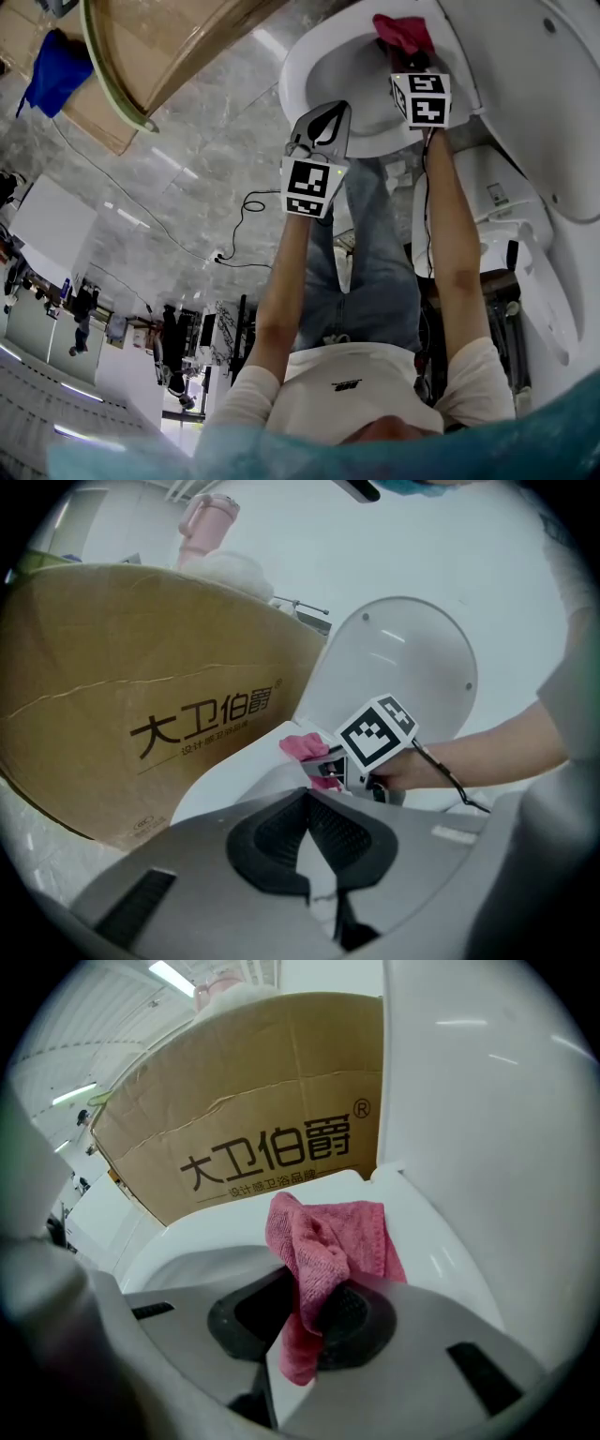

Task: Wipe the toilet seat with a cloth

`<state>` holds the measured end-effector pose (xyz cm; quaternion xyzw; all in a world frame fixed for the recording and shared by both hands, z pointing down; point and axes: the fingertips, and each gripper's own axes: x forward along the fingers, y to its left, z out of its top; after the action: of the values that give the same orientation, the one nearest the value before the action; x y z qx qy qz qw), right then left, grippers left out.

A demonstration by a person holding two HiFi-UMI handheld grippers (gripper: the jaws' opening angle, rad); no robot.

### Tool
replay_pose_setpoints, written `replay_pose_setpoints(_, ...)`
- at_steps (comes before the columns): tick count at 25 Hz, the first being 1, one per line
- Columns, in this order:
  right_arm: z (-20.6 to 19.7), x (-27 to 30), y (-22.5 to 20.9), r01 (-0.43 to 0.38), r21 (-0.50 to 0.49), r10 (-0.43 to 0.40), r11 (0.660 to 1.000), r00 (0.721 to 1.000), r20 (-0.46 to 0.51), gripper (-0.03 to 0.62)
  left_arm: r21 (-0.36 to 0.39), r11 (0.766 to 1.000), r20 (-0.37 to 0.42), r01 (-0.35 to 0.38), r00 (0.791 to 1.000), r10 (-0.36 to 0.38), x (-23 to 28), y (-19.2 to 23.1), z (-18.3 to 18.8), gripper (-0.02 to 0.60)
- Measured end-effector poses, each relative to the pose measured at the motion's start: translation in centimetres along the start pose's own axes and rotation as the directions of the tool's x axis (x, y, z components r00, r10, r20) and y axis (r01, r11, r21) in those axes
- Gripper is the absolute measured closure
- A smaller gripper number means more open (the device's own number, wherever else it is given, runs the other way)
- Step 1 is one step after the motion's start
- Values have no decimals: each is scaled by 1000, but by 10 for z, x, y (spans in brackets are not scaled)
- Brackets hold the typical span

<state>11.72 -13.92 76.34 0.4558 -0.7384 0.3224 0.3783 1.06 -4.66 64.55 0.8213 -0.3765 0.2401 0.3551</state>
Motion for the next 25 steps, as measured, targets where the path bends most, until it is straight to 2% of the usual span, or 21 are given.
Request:
replay_pose_setpoints(8,-5,-25,-30,55,56,-57,997,998,29,542,37,999,-6,37,999,-37,4,-22,2,575)
replay_pose_setpoints(25,-76,-79,-57,114,145,-117,983,993,14,542,95,989,-31,109,994,-106,2,-73,-10,575)
